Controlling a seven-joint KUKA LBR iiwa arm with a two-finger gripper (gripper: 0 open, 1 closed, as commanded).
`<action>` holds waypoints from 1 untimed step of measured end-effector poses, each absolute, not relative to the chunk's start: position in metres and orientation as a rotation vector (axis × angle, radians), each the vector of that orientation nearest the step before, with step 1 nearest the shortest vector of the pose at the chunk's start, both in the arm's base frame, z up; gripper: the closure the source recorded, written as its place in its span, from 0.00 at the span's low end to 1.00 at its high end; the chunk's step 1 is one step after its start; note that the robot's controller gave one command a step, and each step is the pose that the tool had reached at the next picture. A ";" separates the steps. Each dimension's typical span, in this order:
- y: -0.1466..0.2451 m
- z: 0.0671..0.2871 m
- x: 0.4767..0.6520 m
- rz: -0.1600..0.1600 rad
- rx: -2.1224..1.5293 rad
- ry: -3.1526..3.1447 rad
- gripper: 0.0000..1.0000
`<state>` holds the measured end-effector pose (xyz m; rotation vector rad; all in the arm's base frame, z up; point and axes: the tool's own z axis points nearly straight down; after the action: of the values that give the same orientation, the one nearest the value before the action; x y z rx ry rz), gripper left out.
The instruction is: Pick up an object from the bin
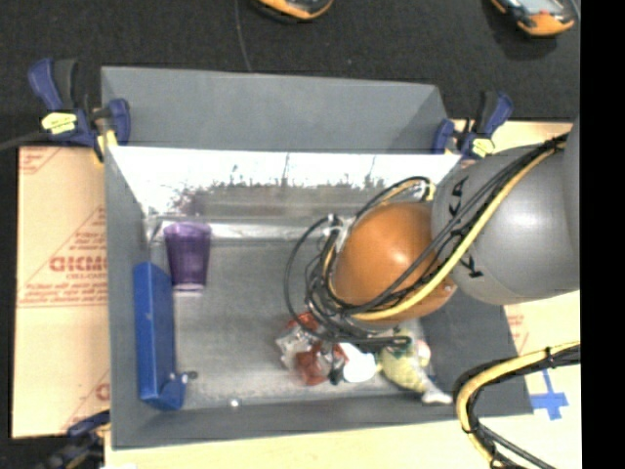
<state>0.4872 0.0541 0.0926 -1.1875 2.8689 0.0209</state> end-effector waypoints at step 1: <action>0.046 0.168 0.490 0.021 -1.238 2.852 1.00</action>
Offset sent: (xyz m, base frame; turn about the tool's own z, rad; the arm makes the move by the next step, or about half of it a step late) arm 0.0004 -0.0082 0.1350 -0.0178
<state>0.4900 0.0457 0.1678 -1.2383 2.8522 0.0210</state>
